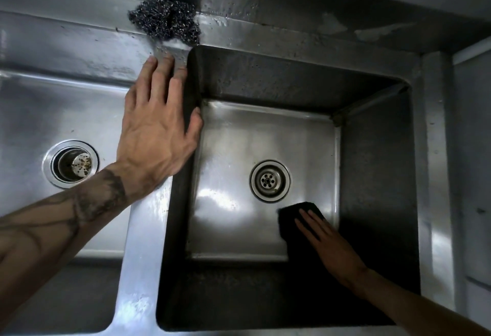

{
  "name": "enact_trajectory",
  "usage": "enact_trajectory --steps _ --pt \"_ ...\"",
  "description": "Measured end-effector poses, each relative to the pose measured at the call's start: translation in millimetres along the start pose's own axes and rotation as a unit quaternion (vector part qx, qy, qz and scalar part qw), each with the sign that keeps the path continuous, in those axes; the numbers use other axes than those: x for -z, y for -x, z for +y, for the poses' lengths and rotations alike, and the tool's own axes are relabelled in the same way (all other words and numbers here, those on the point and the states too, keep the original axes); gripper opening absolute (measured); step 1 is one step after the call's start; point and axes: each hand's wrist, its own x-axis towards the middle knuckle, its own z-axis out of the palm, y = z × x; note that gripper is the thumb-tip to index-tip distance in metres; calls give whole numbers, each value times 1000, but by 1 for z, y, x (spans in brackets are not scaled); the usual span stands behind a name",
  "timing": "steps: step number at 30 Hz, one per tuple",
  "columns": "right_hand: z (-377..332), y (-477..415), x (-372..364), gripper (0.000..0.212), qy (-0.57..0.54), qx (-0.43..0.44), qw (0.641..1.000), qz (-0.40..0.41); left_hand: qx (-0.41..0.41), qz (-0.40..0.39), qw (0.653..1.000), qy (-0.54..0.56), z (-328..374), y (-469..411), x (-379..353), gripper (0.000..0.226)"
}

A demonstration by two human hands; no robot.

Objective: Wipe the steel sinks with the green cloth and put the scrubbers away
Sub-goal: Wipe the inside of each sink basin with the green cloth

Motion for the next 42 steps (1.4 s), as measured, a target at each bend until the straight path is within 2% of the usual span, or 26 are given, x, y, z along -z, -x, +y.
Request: enact_trajectory --steps 3,5,7,8,9,10,12,15,17,22,24,25,27,29,31,35,39,42 --pt "12 17 -9 115 -28 -64 998 -2 -1 0 1000 3 0 1 1 72" --pt "9 23 -2 107 -57 -83 995 -11 -2 1 1000 2 1 1 2 72" --pt "6 25 3 79 -74 -75 994 -17 -1 3 1000 -1 0 2 3 72" --pt "6 28 9 63 -140 -88 985 -46 -2 2 1000 -1 0 2 3 72" --pt "6 32 12 55 -170 -87 979 -67 -2 2 1000 -1 0 2 3 72" --pt "8 33 13 56 -169 -82 978 -90 -2 3 1000 -2 1 2 3 72" --pt "12 34 24 62 -200 -87 972 -85 -3 4 1000 -2 1 3 3 71" --pt "8 33 35 52 -244 -86 961 -102 -5 2 1000 -2 0 3 4 71" --pt "-7 26 44 44 -242 -86 960 -111 -5 5 1000 -2 0 4 4 70" --pt "-52 7 65 49 -258 -46 957 -125 -9 9 1000 4 0 5 4 69" --pt "-70 2 73 78 -288 -23 951 -106 -12 12 1000 13 0 6 5 67" --pt "-77 -2 75 79 -300 -16 948 -101 -13 16 1000 19 0 6 4 66" --pt "-94 -9 83 53 -297 -18 950 -93 -15 22 999 32 -1 8 5 62" --pt "-107 -16 91 40 -308 -17 949 -69 -15 18 999 46 -1 13 7 59" --pt "-118 -21 100 37 -337 -20 941 -28 -29 9 998 51 -2 24 7 57" --pt "-142 -24 134 45 -425 -62 895 121 -47 -14 997 65 -2 63 11 58" --pt "-163 -19 186 43 -502 -97 833 210 -6 -26 991 133 5 94 23 50" --pt "-178 -12 224 40 -504 -76 820 262 62 -79 968 231 21 104 48 58"
